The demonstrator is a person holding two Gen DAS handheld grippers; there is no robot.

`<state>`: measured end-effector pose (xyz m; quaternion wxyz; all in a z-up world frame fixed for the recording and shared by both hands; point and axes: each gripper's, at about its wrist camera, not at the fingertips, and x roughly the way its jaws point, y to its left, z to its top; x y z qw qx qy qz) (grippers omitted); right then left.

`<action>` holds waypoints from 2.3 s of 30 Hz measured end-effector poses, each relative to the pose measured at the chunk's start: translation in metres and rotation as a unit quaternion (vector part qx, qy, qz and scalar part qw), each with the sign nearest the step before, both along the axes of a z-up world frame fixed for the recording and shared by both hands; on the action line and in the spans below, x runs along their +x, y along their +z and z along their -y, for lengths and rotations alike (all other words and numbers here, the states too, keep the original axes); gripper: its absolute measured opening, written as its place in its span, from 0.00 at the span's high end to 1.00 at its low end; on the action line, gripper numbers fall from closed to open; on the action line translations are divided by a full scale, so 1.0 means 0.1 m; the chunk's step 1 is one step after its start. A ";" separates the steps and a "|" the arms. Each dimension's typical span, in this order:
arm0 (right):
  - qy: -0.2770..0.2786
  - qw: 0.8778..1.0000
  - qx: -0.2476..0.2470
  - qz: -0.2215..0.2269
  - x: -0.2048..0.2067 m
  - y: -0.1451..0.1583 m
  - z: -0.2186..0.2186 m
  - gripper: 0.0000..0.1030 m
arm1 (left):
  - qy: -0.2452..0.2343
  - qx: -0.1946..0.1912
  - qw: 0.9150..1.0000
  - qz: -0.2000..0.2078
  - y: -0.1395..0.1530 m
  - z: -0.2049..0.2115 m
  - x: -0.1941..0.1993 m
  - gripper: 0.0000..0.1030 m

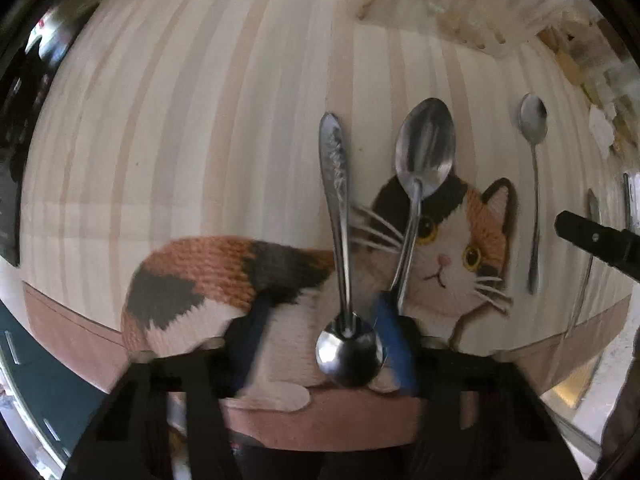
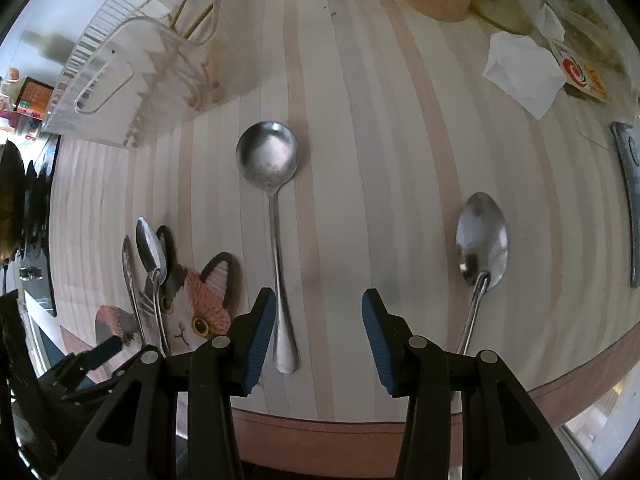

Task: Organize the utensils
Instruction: 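Move both open tools back down toward the spoons on the placemat, then grasp a silver spoon with the left tool while the right tool grasps a silver knife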

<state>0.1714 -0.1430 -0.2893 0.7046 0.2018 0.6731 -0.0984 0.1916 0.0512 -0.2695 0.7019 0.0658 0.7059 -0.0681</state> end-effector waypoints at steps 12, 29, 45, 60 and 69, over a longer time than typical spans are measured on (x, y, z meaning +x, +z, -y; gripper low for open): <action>0.023 0.999 0.019 0.013 0.16 0.01 -0.49 0.55 | 0.054 0.014 0.998 0.022 0.05 -0.72 0.32 0.96; 0.144 0.982 -0.120 0.037 0.82 -0.22 -1.73 0.86 | 0.079 0.010 0.996 0.028 0.13 -1.00 0.41 0.96; 0.128 0.985 -0.112 -0.012 0.50 -0.30 -0.91 0.88 | -0.007 -0.010 0.999 0.030 0.03 -0.19 0.27 0.96; 0.109 0.989 -0.099 0.022 0.38 -0.18 -0.78 1.00 | -0.005 -0.009 0.998 0.061 0.39 0.09 0.17 0.97; 0.059 0.995 -0.034 0.067 0.22 0.20 -0.52 1.00 | 0.001 -0.027 0.995 0.100 0.86 0.09 0.17 1.00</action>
